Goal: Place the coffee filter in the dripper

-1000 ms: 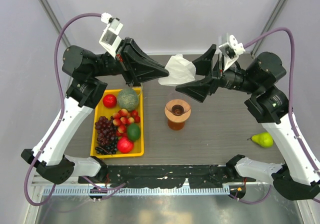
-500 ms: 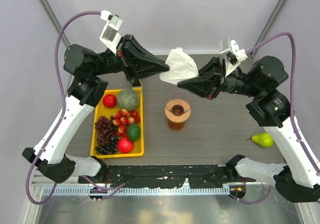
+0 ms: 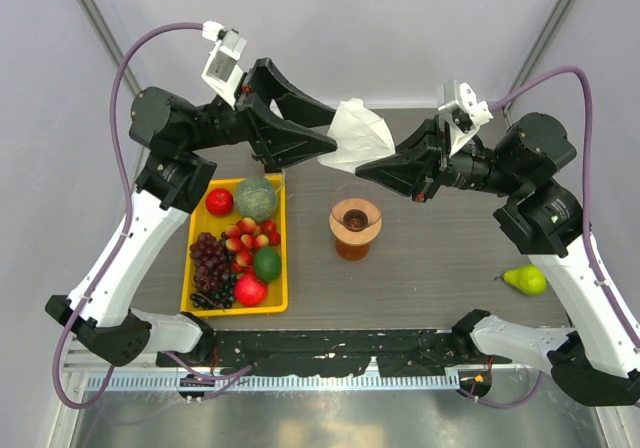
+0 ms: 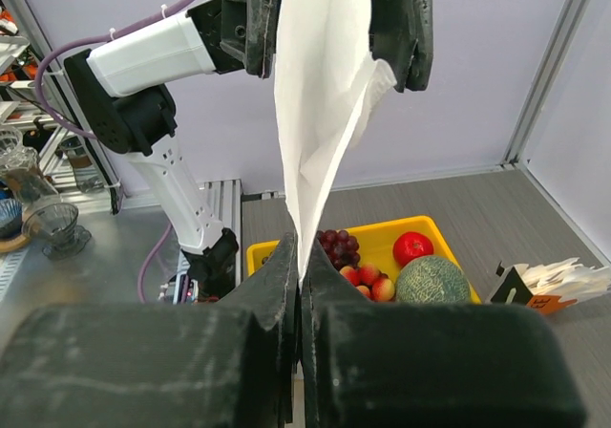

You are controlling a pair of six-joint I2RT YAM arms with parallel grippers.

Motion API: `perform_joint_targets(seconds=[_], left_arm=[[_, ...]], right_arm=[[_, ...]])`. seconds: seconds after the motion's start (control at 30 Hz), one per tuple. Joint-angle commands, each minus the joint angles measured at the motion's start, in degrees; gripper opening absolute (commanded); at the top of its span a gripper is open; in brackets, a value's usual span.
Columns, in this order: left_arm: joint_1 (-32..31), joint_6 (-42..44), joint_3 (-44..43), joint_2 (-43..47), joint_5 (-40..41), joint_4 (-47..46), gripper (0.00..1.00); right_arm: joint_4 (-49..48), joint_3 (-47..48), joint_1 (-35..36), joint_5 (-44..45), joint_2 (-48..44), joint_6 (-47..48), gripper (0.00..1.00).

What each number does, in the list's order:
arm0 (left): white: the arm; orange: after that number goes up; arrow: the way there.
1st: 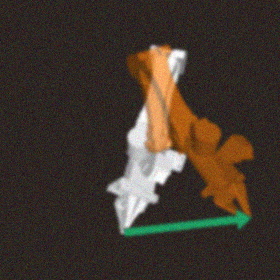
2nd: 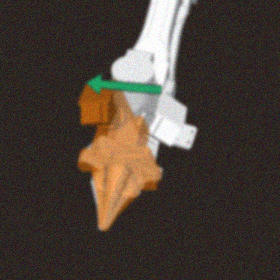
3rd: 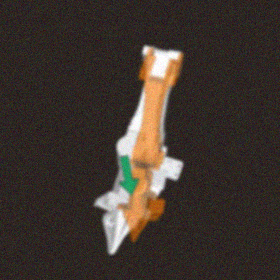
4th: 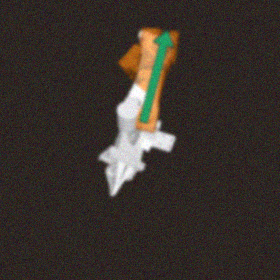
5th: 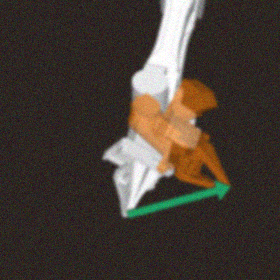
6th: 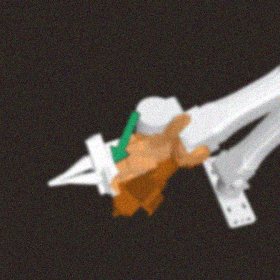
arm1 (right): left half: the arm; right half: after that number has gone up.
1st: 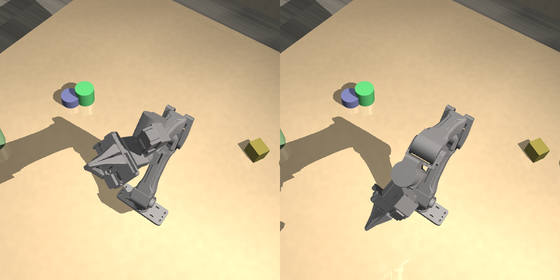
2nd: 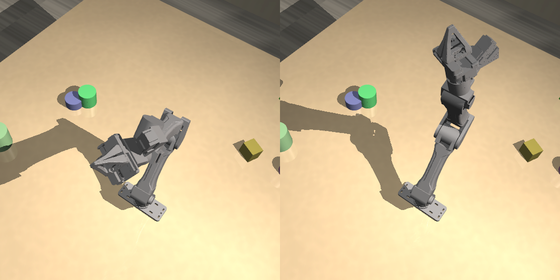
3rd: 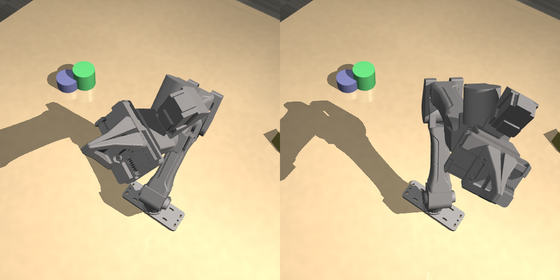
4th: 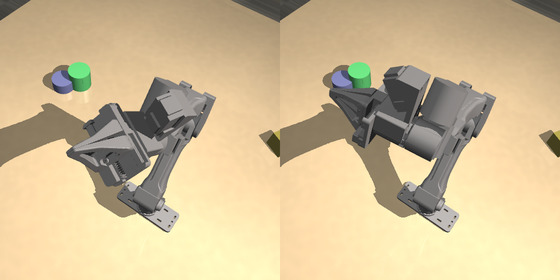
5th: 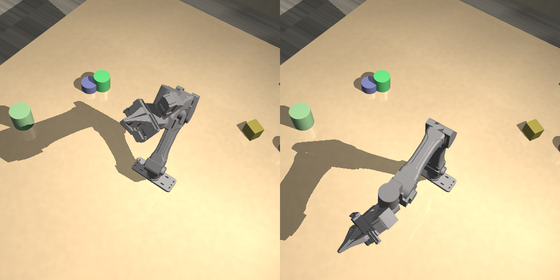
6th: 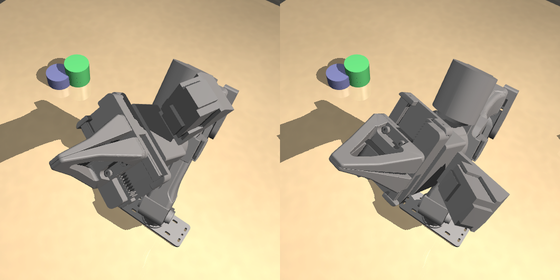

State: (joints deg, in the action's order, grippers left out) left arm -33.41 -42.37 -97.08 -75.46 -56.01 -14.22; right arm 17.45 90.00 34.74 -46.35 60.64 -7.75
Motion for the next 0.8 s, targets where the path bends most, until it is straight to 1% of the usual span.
perform_joint_targets(seconds=[0.0,0.03,0.1,0.23,0.3,0.33,0.37,0.4,0.43,0.47,0.5,0.53,0.57,0.6,0.67,0.7,0.77], left_arm=[[0.2,2.9,0.6,1.4,-0.6,1.6,0.59],[0.3,3.1,0.6,1.5,-0.8,2.2,0.58],[0.2,3.0,0.7,1.1,-0.9,2.7,0.54],[0.2,1.6,0.8,0.7,-2.1,2.3,0.31],[0.1,-0.3,1.4,0.6,-3.1,0.0,0.15],[0.1,-1.4,1.6,0.6,-3.6,-0.6,0.05],[0.1,-2.4,1.8,0.5,-4.3,-1.2,0.0],[0.1,-3.5,2.1,0.5,-5.0,-2.0,0.0],[0.2,-4.1,2.3,0.7,-5.9,-2.4,0.0],[0.2,-4.0,2.8,1.0,-6.9,-2.6,0.0],[0.3,-3.5,3.6,1.5,-7.9,-2.8,0.0],[0.4,-3.2,4.3,1.9,-8.3,-2.7,0.0],[0.5,-3.2,5.4,2.4,-8.6,-2.7,0.0],[0.6,-3.2,6.1,2.9,-8.7,-2.7,0.0],[0.6,-3.0,7.2,3.0,-9.3,-3.0,0.0],[0.7,-3.1,7.4,3.0,-9.5,-3.1,0.0],[0.6,-3.2,7.1,2.5,-9.9,-3.2,0.0]], right_arm=[[0.8,0.3,0.1,0.0,-0.2,1.1,0.05],[0.8,0.1,0.2,0.0,-0.2,1.0,0.05],[0.8,-0.2,0.2,-0.3,-0.3,1.2,0.05],[2.2,-0.3,0.6,-0.5,-0.2,2.2,0.05],[2.9,-0.3,0.5,-0.2,-0.3,2.8,0.05],[3.1,-0.3,0.6,-0.2,-0.4,3.1,0.05],[3.6,-0.2,0.6,-0.1,-0.3,3.0,0.05],[4.0,1.1,0.4,-0.1,0.0,1.5,0.08],[5.4,2.2,0.3,-1.3,0.3,1.0,0.26],[8.1,5.6,-0.1,-2.1,1.2,-0.2,0.39],[10.0,8.2,-0.4,-3.3,1.8,-0.2,0.55],[14.8,12.6,-0.9,-3.6,3.1,0.4,0.61],[17.0,15.1,-1.3,-3.8,3.7,1.8,0.68],[21.6,18.7,-1.6,-3.8,4.1,4.6,0.69],[25.2,21.1,-2.0,-2.6,4.0,7.3,0.7],[25.5,21.0,-2.1,-1.8,3.5,7.3,0.7],[25.5,19.8,-2.2,-0.3,2.5,7.4,0.66]])
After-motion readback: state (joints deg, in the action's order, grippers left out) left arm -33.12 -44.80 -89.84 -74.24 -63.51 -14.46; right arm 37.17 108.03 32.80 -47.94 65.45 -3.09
